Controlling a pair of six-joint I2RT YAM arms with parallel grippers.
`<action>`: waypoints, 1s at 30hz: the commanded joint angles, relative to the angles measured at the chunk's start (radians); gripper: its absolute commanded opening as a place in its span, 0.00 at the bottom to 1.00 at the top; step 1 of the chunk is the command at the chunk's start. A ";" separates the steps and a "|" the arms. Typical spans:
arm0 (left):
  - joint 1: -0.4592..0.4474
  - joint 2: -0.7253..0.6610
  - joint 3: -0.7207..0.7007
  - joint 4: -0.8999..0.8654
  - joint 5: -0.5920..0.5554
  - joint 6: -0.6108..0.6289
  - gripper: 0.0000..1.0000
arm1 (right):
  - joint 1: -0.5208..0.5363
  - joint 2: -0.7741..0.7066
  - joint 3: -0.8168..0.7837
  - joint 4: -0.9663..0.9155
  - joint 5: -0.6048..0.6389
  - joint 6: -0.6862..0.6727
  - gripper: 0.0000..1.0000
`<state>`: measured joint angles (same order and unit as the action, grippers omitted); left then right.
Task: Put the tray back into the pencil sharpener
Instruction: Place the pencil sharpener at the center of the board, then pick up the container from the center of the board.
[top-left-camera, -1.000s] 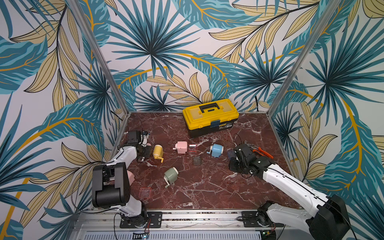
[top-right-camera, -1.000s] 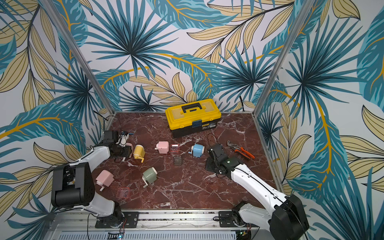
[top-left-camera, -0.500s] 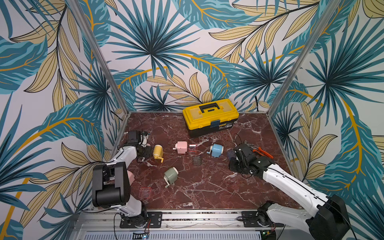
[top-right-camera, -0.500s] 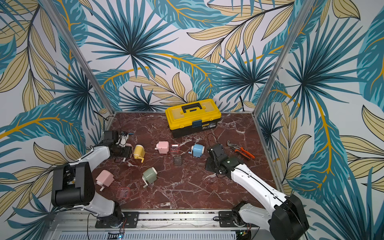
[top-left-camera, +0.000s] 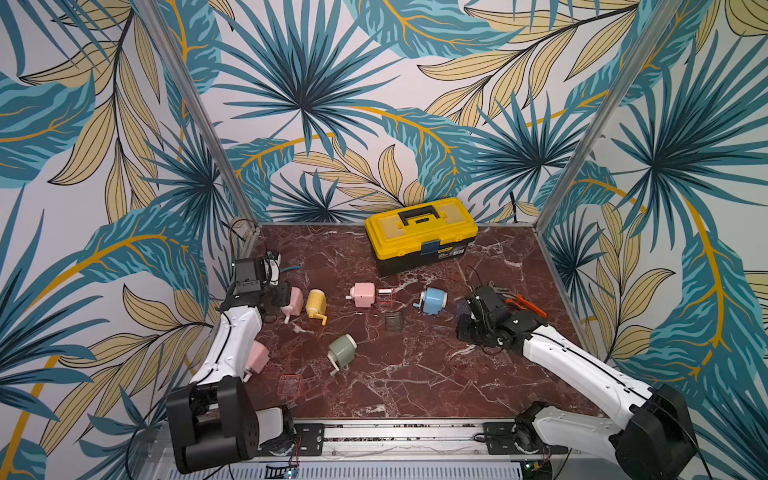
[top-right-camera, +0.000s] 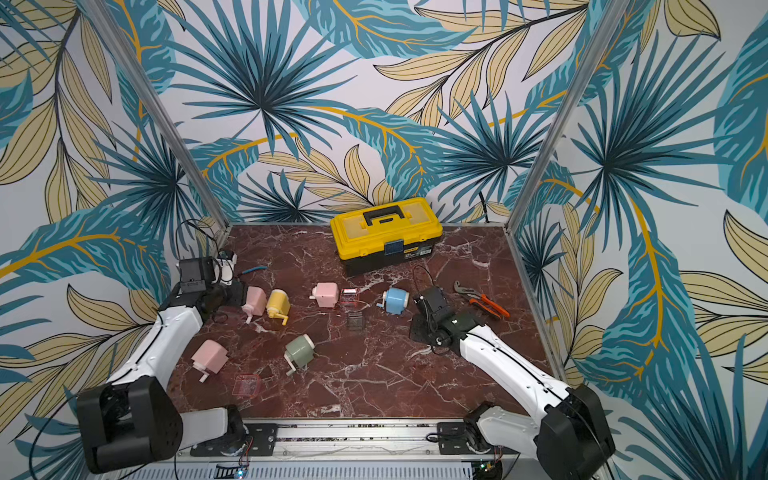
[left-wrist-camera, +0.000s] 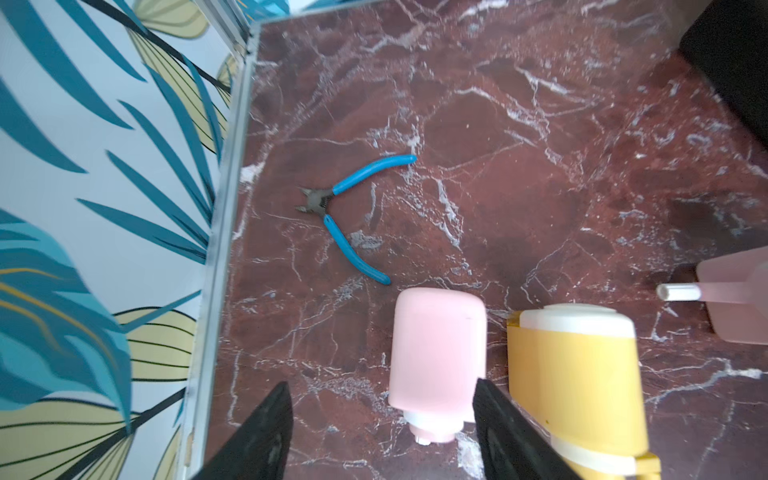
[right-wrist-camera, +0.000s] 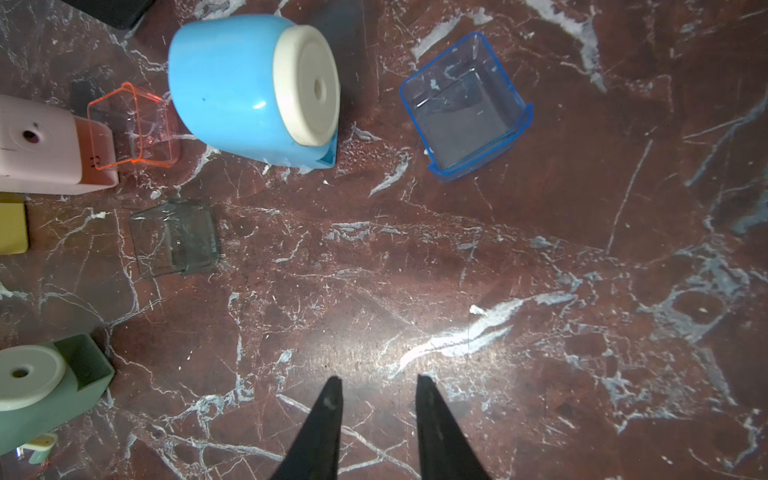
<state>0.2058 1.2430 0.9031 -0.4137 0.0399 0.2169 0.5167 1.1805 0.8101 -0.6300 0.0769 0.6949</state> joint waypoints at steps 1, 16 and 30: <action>0.007 -0.074 0.013 -0.005 -0.007 -0.003 0.71 | -0.003 0.017 0.017 -0.013 -0.019 -0.019 0.33; 0.006 -0.226 0.135 -0.005 0.243 -0.062 0.70 | 0.031 0.142 0.127 -0.018 -0.078 -0.074 0.35; 0.006 -0.282 0.068 -0.005 0.380 -0.116 0.73 | 0.137 0.465 0.392 0.032 -0.052 -0.064 0.35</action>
<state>0.2062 0.9855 0.9890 -0.4164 0.3683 0.1287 0.6380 1.5936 1.1561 -0.6094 0.0105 0.6353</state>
